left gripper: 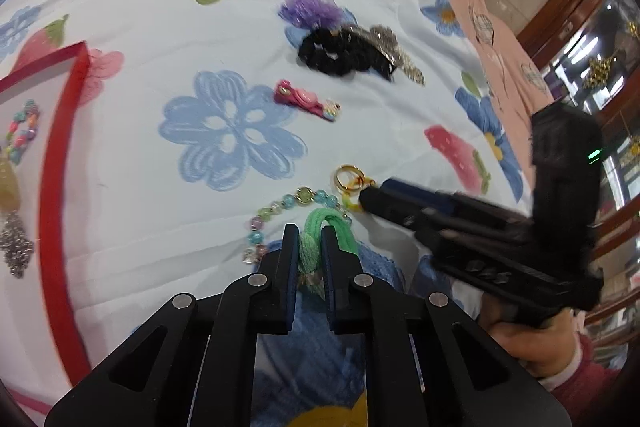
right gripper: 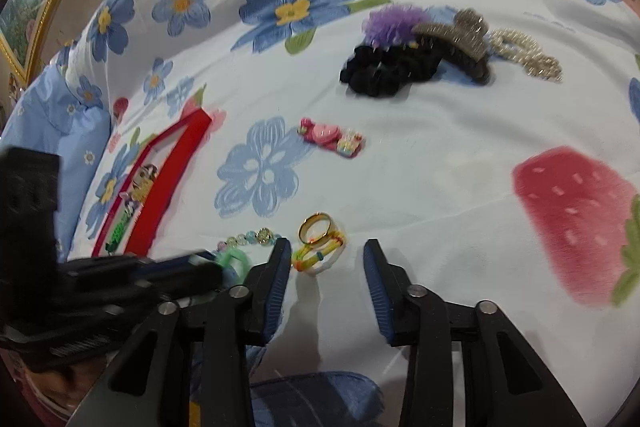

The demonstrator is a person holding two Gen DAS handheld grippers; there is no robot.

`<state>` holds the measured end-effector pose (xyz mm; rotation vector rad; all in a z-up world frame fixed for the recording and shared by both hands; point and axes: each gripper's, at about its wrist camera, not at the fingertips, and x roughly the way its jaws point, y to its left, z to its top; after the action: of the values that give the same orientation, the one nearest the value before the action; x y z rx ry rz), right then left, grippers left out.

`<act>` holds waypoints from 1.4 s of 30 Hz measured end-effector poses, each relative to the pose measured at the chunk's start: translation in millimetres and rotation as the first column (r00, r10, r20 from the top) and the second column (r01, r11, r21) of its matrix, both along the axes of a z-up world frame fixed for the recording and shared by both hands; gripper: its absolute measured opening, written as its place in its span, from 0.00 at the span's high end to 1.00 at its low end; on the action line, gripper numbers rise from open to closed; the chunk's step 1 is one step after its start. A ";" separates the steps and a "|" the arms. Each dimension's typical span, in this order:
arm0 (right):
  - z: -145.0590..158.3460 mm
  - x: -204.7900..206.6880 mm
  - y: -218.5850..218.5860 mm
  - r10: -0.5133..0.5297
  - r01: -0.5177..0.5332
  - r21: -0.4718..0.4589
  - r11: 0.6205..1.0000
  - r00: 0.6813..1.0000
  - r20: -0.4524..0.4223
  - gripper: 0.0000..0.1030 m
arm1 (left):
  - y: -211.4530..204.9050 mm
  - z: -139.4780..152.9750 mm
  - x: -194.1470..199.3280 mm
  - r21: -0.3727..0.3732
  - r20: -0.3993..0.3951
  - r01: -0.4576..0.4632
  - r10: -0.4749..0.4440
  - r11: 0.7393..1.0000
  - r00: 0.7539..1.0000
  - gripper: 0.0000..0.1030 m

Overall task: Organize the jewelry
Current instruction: 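Grasp the green hair tie with the left tool while the right tool grasps the yellow ring, then carry the green hair tie and yellow ring over the tray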

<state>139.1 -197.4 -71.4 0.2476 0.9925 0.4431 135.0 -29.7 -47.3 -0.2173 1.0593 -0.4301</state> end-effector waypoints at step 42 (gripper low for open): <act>63.2 -32.1 144.7 0.282 -0.291 0.045 0.956 0.948 0.144 0.97 | 197.0 30.2 -83.6 -0.078 0.077 -0.422 0.428 0.903 0.901 0.91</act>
<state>106.9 -52.7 -8.1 0.1289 0.8830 0.7502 51.4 167.3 -17.1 -0.4681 0.8769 -0.0735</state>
